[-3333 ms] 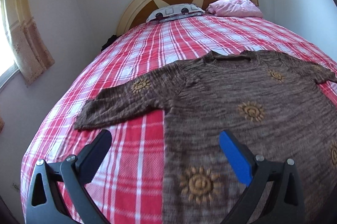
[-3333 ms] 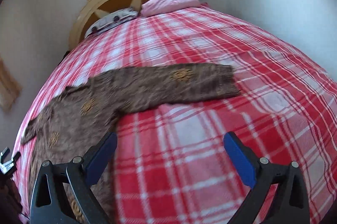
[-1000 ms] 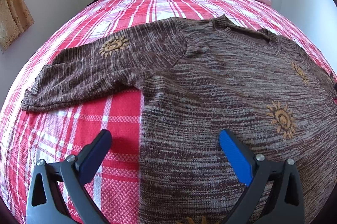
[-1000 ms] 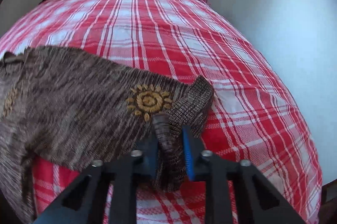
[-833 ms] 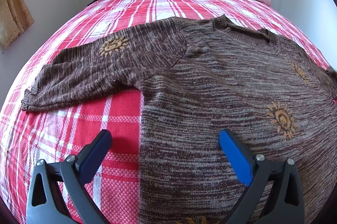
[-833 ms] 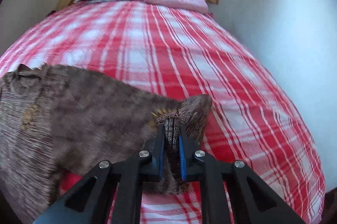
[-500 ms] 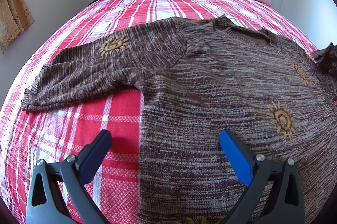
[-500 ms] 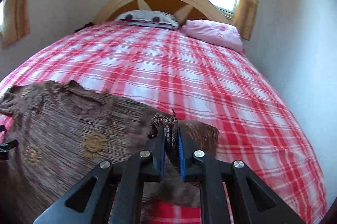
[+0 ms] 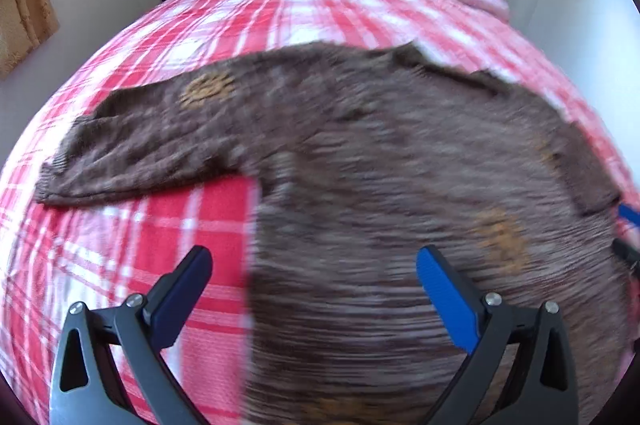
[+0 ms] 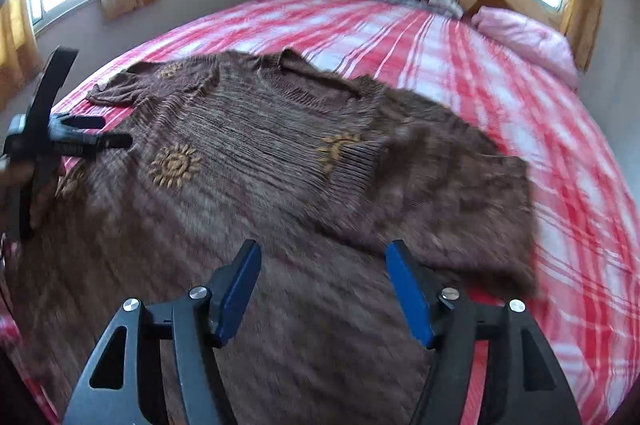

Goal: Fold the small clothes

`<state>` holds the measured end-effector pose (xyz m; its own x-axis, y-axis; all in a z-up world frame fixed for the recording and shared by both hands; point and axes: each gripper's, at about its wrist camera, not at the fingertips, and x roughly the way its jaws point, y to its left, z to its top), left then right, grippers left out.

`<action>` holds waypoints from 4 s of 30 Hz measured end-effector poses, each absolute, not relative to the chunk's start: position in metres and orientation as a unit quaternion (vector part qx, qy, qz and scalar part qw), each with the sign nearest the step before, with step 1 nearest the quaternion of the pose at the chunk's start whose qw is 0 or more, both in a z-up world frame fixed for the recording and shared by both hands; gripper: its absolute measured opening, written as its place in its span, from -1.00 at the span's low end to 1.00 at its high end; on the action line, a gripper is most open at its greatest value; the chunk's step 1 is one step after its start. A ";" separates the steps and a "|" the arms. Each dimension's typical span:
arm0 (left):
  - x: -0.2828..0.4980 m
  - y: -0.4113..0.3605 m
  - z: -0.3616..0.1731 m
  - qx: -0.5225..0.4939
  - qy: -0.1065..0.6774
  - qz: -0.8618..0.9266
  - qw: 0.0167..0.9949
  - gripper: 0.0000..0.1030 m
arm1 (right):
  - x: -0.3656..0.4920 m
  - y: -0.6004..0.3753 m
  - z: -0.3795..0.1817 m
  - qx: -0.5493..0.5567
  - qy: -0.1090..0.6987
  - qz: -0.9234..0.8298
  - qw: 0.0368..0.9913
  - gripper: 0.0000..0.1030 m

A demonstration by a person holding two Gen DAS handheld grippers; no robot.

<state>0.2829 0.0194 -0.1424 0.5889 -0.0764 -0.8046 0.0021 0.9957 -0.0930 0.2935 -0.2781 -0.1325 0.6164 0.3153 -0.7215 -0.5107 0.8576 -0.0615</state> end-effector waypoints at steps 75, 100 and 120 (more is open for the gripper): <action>0.413 -0.130 -0.142 -0.121 0.481 -0.146 0.856 -0.17 | 0.297 -0.387 -0.152 0.030 0.343 0.062 0.937 0.46; 0.391 -0.118 -0.151 0.193 0.396 0.068 0.895 0.52 | 0.371 -0.337 -0.146 -0.098 0.400 0.036 0.911 0.46; 0.313 0.082 -0.116 0.119 0.380 0.139 0.907 1.00 | 0.342 -0.341 -0.160 -0.096 0.402 0.001 0.911 0.60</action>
<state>0.3133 0.0820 -0.1159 0.6729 0.3423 -0.6558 -0.1619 0.9331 0.3210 0.3424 -0.3414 -0.1597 0.6768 -0.0762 -0.7322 -0.0788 0.9814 -0.1750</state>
